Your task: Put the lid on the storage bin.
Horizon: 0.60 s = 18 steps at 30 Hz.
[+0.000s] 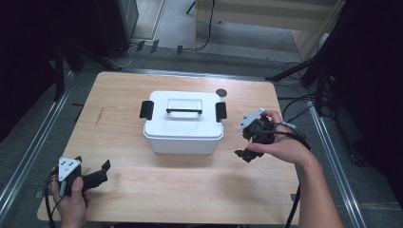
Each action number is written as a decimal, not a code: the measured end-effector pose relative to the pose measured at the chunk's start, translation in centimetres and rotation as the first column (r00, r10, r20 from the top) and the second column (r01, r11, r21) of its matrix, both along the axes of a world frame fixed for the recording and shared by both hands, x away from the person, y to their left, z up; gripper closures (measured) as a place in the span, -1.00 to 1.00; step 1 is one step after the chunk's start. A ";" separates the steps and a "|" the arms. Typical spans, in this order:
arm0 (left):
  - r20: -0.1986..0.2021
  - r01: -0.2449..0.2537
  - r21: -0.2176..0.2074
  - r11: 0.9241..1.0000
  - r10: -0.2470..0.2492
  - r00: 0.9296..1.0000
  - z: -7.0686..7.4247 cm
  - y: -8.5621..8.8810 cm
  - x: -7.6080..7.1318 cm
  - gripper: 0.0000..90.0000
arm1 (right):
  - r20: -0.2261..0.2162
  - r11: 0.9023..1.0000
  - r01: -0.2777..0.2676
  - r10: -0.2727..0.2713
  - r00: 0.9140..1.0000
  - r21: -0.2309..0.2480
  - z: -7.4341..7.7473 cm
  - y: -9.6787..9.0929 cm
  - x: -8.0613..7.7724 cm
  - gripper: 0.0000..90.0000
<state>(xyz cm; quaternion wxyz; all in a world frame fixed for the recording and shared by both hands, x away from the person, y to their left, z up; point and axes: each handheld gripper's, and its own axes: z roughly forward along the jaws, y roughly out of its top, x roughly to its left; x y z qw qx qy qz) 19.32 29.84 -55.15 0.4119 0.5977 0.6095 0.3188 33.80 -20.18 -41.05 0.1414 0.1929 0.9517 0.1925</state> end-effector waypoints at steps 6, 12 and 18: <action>0.000 -0.002 -0.002 1.000 0.002 1.000 0.0 0.0 0.0 -1.00 | 0.018 0.996 0.063 -0.064 0.998 0.059 -2.0 -2.1 -0.9 -1.00; 0.001 -0.004 -0.007 1.000 0.004 1.000 0.0 0.0 0.0 -1.00 | 0.056 0.984 0.131 -0.138 0.989 0.117 -4.1 -4.3 -2.0 -1.00; 0.001 -0.006 -0.003 1.000 0.006 1.000 0.0 0.0 0.0 -1.00 | 0.097 0.962 0.190 -0.212 0.972 0.196 -5.7 -6.4 -3.5 -1.00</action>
